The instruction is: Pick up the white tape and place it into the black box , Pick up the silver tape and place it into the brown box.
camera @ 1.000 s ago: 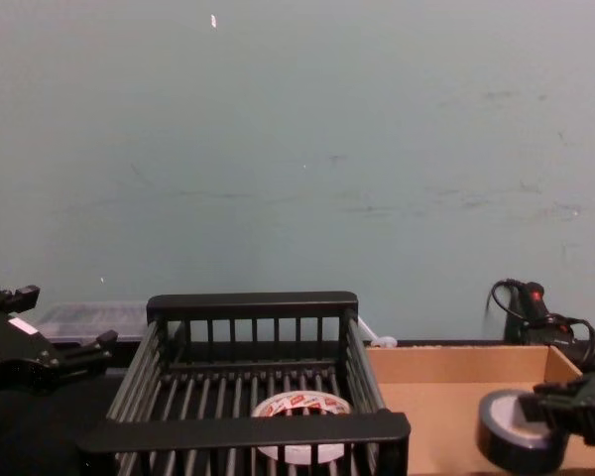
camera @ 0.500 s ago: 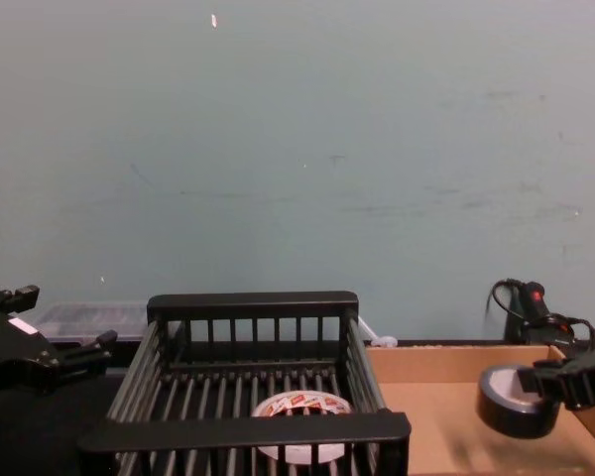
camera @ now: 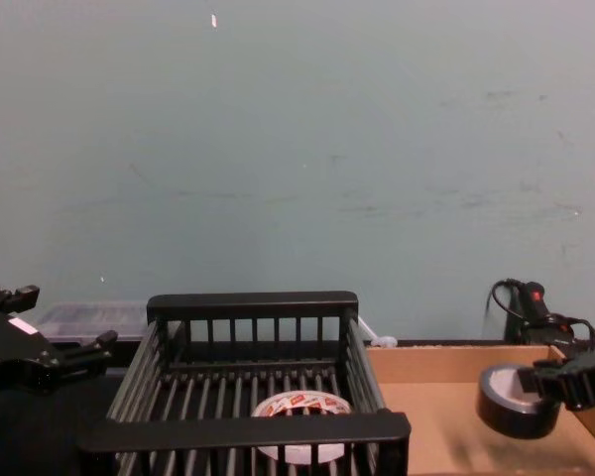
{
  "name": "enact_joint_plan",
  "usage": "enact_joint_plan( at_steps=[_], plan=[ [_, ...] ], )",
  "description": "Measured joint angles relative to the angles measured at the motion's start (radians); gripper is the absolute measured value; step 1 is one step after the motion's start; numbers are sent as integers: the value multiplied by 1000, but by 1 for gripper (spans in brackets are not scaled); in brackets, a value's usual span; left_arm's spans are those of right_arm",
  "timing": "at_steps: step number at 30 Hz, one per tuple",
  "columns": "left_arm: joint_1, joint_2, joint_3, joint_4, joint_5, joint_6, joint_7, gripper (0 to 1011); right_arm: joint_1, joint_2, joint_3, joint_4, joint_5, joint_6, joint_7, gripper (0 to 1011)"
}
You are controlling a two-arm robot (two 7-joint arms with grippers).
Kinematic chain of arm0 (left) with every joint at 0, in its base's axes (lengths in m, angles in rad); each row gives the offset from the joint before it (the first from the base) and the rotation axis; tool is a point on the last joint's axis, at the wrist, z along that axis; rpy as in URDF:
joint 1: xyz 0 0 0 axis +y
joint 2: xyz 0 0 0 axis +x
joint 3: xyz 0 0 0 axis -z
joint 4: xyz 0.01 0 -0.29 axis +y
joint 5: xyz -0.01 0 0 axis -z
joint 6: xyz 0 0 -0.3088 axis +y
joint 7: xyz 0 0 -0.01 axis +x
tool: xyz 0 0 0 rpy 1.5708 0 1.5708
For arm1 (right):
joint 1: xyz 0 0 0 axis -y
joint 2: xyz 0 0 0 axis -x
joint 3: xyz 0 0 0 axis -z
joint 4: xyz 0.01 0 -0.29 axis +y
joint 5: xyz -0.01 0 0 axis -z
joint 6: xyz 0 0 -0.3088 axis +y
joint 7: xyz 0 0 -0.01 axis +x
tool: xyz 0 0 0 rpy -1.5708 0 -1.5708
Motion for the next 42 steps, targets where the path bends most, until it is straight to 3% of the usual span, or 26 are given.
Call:
enact_joint_plan(
  at_steps=[5, 9, 19, 33, 37, 42],
  plan=[
    [0, 0, 0, 0, 0, 0, 0, 1001, -1, 2, -1, -2, 1, 0, 0, 168],
    [0, 0, 0, 0, 0, 0, 0, 1001, -2, 3, -1, -4, 2, -1, 1, 252],
    [0, 0, 0, 0, 0, 0, 0, 1001, -3, 4, -2, -5, 3, -1, 2, 612],
    [0, 0, 0, 0, 0, 0, 0, 1001, -10, 1, 2, -10, -2, -5, -5, 982],
    [0, 0, 0, 0, 0, 0, 0, 1001, -46, -20, 25, -31, -45, -64, -79, 1002],
    [0, 0, 0, 0, 0, 0, 0, 1001, -120, -56, 48, -56, -153, -213, -242, 1002]
  ],
)
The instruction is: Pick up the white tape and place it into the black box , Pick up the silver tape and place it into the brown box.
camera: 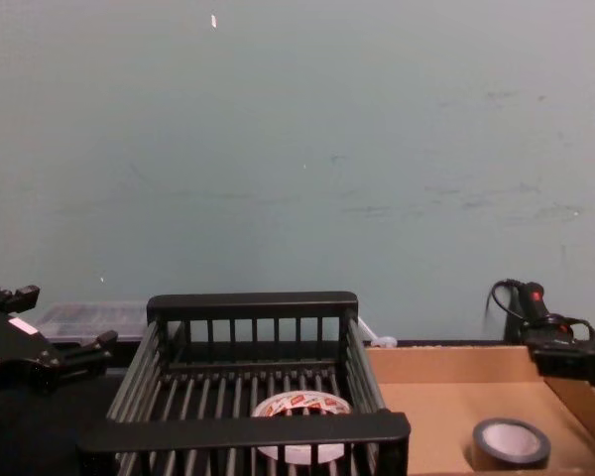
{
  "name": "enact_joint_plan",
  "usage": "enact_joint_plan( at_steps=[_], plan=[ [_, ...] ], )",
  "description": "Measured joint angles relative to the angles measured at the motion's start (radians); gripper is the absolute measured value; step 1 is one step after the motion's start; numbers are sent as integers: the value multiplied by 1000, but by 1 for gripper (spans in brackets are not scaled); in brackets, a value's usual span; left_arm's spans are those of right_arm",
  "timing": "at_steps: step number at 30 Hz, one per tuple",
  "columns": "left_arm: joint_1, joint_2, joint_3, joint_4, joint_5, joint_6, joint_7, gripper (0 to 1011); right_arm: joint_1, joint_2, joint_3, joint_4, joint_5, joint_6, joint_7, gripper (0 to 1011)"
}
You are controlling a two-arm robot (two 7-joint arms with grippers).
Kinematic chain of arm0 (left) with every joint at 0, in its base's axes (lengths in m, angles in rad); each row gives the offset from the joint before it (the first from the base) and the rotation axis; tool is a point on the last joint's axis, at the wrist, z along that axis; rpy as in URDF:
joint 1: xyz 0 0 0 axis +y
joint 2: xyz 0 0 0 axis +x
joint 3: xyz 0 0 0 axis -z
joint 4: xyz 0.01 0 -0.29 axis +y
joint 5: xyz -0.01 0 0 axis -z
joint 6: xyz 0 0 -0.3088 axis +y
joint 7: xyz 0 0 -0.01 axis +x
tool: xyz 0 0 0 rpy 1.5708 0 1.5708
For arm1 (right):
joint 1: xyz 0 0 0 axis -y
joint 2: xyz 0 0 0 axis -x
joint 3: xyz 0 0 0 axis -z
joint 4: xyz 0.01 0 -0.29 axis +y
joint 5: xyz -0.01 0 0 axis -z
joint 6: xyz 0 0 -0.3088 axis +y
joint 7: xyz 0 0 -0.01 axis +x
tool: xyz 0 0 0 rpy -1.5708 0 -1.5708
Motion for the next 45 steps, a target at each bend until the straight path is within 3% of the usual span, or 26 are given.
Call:
enact_joint_plan(
  at_steps=[5, 14, 23, 45],
  plan=[
    [0, 0, 0, 0, 0, 0, 0, 1001, -48, -29, 7, 20, -88, -104, -111, 1002],
    [0, 0, 0, 0, 0, 0, 0, 1001, -74, -60, 6, 81, -186, -167, -201, 1002],
    [0, 0, 0, 0, 0, 0, 0, 1002, -83, -75, 27, 99, -198, -189, -197, 1002],
    [0, 0, 0, 0, 0, 0, 0, 1001, -83, -74, 23, 98, -200, -189, -203, 1002]
  ],
)
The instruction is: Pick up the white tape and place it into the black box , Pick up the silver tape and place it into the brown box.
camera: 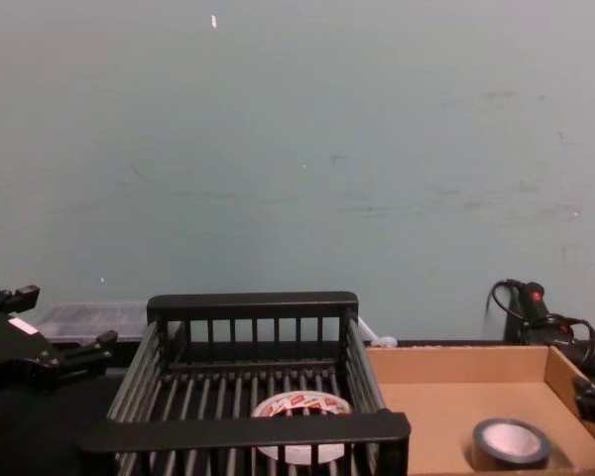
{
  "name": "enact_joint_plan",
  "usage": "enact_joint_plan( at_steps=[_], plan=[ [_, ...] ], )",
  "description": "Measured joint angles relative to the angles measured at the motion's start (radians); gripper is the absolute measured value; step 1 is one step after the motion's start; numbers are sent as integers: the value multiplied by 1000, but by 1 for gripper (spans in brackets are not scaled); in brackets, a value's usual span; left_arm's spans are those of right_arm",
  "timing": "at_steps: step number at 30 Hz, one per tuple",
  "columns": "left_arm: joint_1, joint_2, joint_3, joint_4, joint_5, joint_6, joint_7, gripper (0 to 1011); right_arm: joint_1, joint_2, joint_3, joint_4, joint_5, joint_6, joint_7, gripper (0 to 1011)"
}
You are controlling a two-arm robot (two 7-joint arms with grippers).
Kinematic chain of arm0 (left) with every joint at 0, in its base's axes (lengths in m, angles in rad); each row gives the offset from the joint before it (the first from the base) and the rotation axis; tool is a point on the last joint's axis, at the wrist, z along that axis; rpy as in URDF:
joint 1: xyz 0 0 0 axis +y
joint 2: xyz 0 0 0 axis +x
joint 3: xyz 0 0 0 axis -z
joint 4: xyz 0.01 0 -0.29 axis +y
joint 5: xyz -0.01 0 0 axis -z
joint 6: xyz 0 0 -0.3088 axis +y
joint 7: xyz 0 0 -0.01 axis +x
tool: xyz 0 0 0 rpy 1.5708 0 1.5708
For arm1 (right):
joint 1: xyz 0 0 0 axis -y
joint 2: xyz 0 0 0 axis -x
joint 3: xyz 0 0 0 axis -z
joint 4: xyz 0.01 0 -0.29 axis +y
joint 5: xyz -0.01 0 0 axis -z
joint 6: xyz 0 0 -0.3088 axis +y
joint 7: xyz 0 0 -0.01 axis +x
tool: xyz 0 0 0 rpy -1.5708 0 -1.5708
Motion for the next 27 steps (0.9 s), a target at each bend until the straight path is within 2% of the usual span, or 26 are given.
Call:
enact_joint_plan(
  at_steps=[27],
  plan=[
    [0, 0, 0, 0, 0, 0, 0, 1002, 0, 0, -1, -1, -1, 1, -2, 1002]
  ],
)
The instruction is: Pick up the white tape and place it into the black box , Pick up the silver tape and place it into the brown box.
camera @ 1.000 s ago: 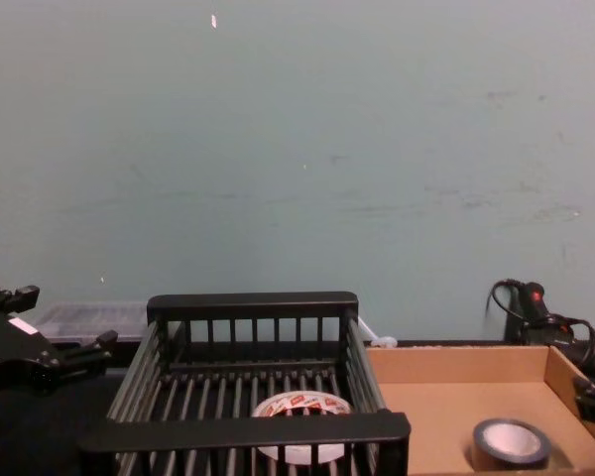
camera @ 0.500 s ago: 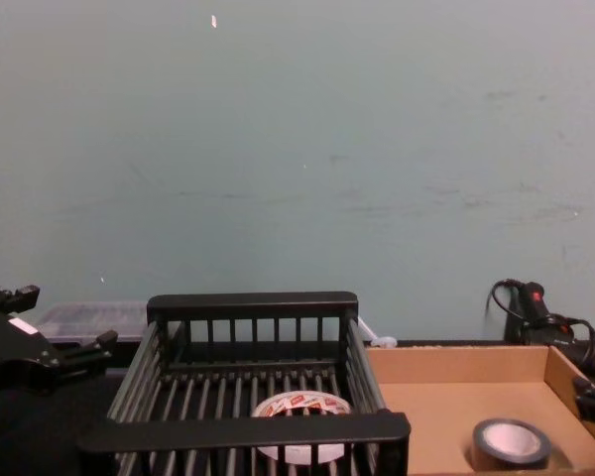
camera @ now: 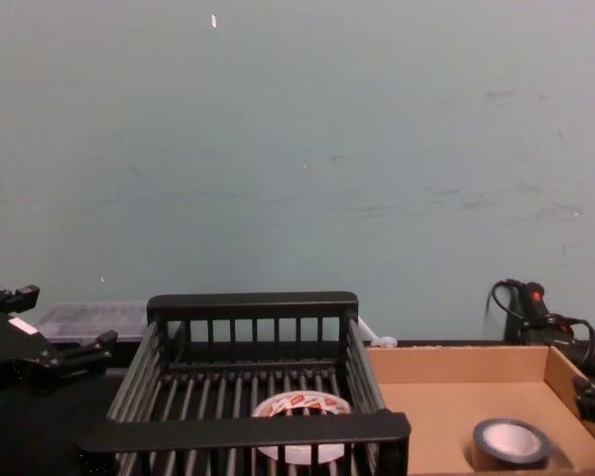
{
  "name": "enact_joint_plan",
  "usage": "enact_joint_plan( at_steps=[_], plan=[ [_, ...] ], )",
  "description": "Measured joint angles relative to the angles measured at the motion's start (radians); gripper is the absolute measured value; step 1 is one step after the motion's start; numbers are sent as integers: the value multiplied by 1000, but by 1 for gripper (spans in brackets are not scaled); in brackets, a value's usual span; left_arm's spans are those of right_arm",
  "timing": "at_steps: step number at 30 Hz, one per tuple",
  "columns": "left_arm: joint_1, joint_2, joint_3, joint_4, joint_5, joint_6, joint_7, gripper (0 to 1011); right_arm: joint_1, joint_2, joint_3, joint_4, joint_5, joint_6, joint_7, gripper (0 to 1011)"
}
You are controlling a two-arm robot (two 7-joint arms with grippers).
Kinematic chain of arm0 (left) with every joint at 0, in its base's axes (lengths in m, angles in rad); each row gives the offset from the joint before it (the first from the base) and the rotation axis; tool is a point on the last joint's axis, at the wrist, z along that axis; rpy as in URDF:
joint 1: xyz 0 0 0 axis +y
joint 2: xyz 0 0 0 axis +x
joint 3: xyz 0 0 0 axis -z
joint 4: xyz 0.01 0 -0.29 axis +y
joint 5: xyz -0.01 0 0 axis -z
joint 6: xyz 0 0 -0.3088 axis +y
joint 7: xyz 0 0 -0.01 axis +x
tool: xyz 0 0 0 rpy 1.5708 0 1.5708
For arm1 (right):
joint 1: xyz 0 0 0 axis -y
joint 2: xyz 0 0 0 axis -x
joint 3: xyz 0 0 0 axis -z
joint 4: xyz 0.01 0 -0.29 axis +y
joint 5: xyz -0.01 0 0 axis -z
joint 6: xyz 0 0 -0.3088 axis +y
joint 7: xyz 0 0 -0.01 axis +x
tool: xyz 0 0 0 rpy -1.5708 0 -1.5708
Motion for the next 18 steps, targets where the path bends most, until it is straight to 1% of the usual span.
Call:
enact_joint_plan(
  at_steps=[18],
  plan=[
    [0, 0, 0, 0, 0, 0, 0, 1001, 0, 0, 0, 0, 0, 0, 0, 1002]
  ],
)
